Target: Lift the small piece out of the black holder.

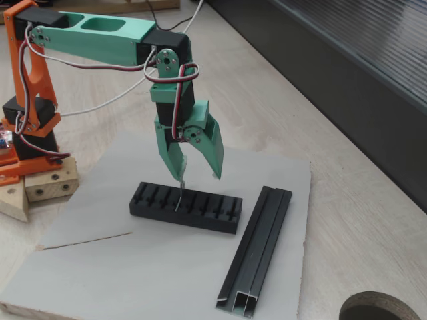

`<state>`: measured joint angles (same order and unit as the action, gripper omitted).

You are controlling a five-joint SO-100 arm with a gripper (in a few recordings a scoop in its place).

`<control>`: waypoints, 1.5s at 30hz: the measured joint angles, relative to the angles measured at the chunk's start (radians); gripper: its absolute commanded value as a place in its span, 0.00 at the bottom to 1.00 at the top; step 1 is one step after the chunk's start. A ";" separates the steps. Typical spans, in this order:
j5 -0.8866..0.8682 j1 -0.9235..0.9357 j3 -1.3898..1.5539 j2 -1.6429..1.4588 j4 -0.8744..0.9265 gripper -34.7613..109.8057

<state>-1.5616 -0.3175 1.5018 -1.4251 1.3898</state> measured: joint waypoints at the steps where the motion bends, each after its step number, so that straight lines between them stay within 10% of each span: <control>1: 0.000 0.000 0.000 0.000 0.000 0.57; 45: 0.000 0.063 0.000 0.046 -0.006 0.57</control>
<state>-1.5616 -0.2546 1.5018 -1.3790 1.3837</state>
